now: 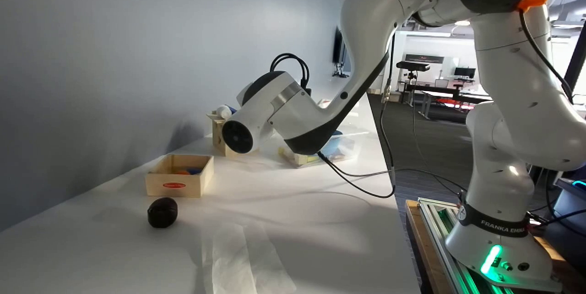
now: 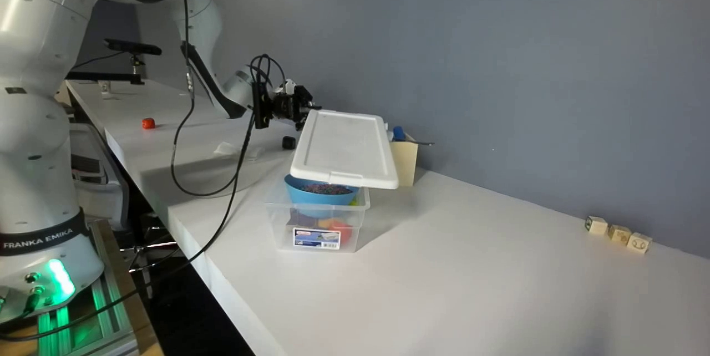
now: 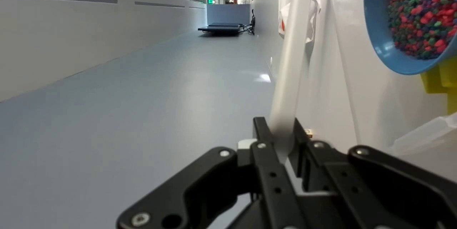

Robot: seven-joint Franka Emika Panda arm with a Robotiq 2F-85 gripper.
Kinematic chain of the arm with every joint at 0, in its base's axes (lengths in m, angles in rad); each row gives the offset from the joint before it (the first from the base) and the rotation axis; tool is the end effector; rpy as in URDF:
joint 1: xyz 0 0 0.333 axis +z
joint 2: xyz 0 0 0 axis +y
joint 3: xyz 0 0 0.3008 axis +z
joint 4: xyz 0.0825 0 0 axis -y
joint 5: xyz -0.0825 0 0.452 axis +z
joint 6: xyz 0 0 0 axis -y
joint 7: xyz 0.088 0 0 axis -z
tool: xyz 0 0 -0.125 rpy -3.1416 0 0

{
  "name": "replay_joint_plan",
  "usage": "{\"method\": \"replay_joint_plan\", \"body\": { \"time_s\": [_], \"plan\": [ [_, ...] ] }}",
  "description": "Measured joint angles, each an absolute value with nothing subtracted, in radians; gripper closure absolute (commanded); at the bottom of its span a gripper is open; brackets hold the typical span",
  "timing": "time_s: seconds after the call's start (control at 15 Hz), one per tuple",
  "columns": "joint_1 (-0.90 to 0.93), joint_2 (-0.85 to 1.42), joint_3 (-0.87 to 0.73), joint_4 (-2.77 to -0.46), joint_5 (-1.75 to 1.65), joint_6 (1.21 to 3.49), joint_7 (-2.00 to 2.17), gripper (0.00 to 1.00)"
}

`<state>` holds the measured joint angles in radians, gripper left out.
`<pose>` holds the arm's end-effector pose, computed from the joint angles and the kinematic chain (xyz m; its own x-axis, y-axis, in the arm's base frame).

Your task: Place the white lid on the tote

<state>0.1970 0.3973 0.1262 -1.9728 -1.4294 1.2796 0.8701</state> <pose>0.6007 0.0475 0.2577 0.9984 0.0145 0.0551 -0.0560 0.0638 0.9964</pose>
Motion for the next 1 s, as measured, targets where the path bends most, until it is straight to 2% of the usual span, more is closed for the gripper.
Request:
{"method": "replay_joint_plan", "body": {
  "time_s": [0.47, 1.0],
  "plan": [
    [0.219, 0.427, 0.157, -1.987, -1.41, 1.171, 0.942, 0.96],
    [0.217, 0.466, 0.159, -1.988, -1.38, 1.164, 0.991, 0.96]
  ]
}}
